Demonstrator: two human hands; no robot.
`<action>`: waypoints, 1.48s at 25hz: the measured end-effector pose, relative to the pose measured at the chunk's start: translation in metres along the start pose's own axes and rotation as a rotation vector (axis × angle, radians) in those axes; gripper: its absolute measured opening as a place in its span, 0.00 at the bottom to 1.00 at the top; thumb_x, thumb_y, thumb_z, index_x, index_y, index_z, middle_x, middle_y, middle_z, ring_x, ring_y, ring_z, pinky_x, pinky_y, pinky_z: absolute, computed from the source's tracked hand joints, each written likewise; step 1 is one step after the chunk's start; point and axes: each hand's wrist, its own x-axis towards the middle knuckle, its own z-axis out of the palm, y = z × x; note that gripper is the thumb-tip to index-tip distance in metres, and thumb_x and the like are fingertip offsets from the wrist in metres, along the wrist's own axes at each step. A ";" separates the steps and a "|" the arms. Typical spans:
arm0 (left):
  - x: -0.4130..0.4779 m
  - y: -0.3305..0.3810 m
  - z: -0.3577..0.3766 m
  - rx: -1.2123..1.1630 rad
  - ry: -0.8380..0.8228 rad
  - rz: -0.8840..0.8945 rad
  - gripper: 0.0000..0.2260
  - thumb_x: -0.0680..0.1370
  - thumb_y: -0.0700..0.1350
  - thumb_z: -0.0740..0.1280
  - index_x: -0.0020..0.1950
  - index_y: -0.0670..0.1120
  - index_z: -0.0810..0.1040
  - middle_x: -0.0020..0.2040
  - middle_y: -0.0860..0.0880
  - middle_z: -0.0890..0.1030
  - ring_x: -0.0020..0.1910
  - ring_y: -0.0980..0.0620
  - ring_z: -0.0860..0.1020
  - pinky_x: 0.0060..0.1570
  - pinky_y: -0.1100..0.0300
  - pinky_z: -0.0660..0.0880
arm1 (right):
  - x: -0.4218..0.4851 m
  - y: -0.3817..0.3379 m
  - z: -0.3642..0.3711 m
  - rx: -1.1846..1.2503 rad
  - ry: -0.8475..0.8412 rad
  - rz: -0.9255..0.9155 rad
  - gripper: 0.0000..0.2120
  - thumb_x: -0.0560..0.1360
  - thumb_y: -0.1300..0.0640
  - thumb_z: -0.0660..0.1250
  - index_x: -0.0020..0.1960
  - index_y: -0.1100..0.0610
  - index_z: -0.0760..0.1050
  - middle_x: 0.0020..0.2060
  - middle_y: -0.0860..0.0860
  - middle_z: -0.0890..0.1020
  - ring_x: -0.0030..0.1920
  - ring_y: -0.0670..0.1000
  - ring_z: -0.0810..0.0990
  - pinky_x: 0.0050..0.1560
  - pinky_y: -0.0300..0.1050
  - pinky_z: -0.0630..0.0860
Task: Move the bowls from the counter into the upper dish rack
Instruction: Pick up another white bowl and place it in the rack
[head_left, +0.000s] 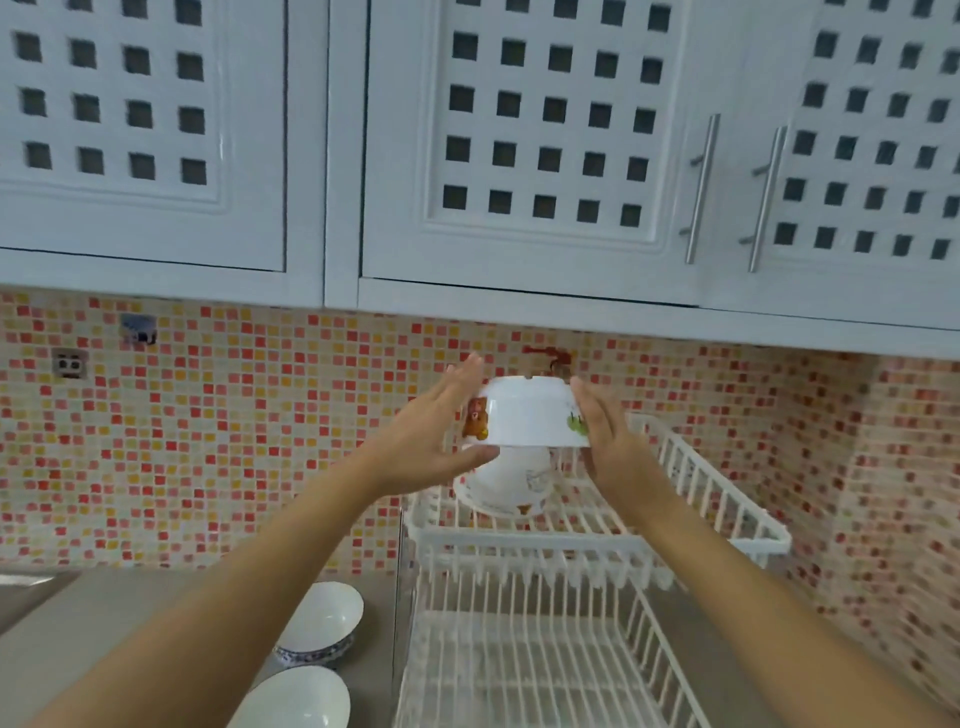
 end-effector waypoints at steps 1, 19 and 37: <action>0.004 0.002 0.000 -0.025 -0.054 -0.005 0.38 0.75 0.59 0.63 0.77 0.53 0.45 0.78 0.57 0.49 0.75 0.56 0.54 0.73 0.52 0.54 | -0.006 0.006 0.004 0.014 -0.034 -0.005 0.40 0.62 0.76 0.72 0.69 0.65 0.59 0.65 0.62 0.67 0.25 0.55 0.77 0.21 0.36 0.64; 0.010 -0.001 0.060 0.239 -0.004 0.103 0.36 0.66 0.43 0.77 0.68 0.41 0.61 0.70 0.40 0.65 0.66 0.39 0.70 0.61 0.50 0.74 | -0.006 0.049 0.015 0.253 -0.454 -0.126 0.42 0.71 0.39 0.65 0.76 0.53 0.51 0.76 0.49 0.56 0.74 0.46 0.53 0.73 0.43 0.52; 0.010 -0.007 0.063 0.067 -0.289 -0.183 0.50 0.66 0.63 0.72 0.77 0.52 0.44 0.79 0.52 0.45 0.76 0.47 0.56 0.72 0.47 0.57 | -0.013 0.034 0.040 0.178 -0.543 -0.141 0.34 0.68 0.45 0.73 0.66 0.56 0.61 0.77 0.55 0.44 0.68 0.56 0.69 0.58 0.49 0.75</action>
